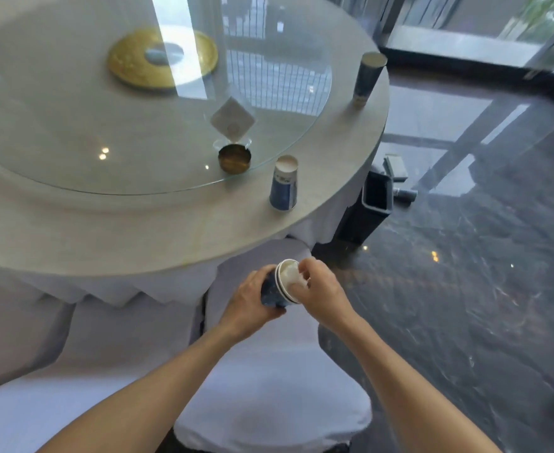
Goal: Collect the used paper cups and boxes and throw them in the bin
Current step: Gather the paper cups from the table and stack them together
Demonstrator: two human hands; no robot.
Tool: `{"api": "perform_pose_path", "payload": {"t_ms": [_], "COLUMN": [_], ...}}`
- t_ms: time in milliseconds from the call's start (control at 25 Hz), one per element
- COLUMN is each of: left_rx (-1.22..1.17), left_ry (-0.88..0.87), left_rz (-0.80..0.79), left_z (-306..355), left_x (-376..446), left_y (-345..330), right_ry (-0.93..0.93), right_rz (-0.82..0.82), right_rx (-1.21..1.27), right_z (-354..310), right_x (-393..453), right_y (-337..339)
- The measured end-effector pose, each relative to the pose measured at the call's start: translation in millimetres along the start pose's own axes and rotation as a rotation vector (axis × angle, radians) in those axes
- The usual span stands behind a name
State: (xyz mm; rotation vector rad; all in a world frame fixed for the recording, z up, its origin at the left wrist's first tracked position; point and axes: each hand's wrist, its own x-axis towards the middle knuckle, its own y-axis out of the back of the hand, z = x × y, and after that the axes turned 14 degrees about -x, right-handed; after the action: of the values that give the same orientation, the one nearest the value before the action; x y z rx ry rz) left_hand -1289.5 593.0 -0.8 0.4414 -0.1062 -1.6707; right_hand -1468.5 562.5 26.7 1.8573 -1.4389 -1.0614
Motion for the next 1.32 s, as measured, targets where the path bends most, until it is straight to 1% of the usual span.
{"api": "perform_pose_path", "payload": {"t_ms": [120,240,280,360,400,480,520,560,640,800,880,960,1160,1240,1320], "left_rx": [0.039,0.027,0.021,0.011,0.014,0.010,0.010,0.019,0.044,0.028,-0.045,-0.108,-0.319,-0.356,-0.364], "left_ry": [-0.012,-0.049,-0.055,-0.065,-0.075,-0.095,-0.101,-0.106,-0.113,-0.059,0.003,0.053,0.156,0.192,0.217], "left_rz": [0.062,0.159,0.194,0.243,0.258,0.272,0.269,0.270,0.284,0.341,0.400,0.460,0.684,0.738,0.785], "left_z": [26.5,58.3,66.8,77.6,82.5,90.7,94.7,97.2,98.8,95.1,84.9,75.4,49.8,48.7,48.6], "left_x": [-15.5,-30.9,-35.3,-43.1,-47.2,-53.4,-54.3,-54.2,-50.5,-35.0,-17.8,-0.1,78.6,100.0,115.9], "left_y": [-28.6,-67.0,-81.3,-102.5,-111.8,-128.3,-134.4,-138.6,-142.7,-142.4,-139.3,-131.0,-104.3,-93.3,-83.3], "right_ry": [0.056,0.246,0.317,0.428,0.423,0.280,0.208,0.184,0.192,0.220,0.257,0.339,0.624,0.677,0.730], "right_rz": [-0.053,-0.032,-0.080,-0.253,-0.352,-0.539,-0.599,-0.638,-0.698,-0.774,-0.742,-0.639,-0.272,-0.225,-0.244], "right_rx": [0.025,-0.134,-0.185,-0.232,-0.243,-0.187,-0.155,-0.138,-0.135,-0.097,-0.123,-0.176,-0.300,-0.409,-0.542], "right_z": [19.9,41.0,45.5,50.7,54.3,66.3,72.5,75.7,75.2,68.8,65.8,56.3,27.4,13.2,-4.1], "right_x": [-15.7,-38.2,-48.9,-65.8,-70.8,-70.2,-64.8,-59.5,-47.9,-23.0,2.1,25.8,135.5,170.9,202.1], "right_y": [40.4,87.2,102.8,122.6,130.3,139.1,138.6,137.2,132.9,134.0,136.4,141.3,154.1,157.1,152.2]}}
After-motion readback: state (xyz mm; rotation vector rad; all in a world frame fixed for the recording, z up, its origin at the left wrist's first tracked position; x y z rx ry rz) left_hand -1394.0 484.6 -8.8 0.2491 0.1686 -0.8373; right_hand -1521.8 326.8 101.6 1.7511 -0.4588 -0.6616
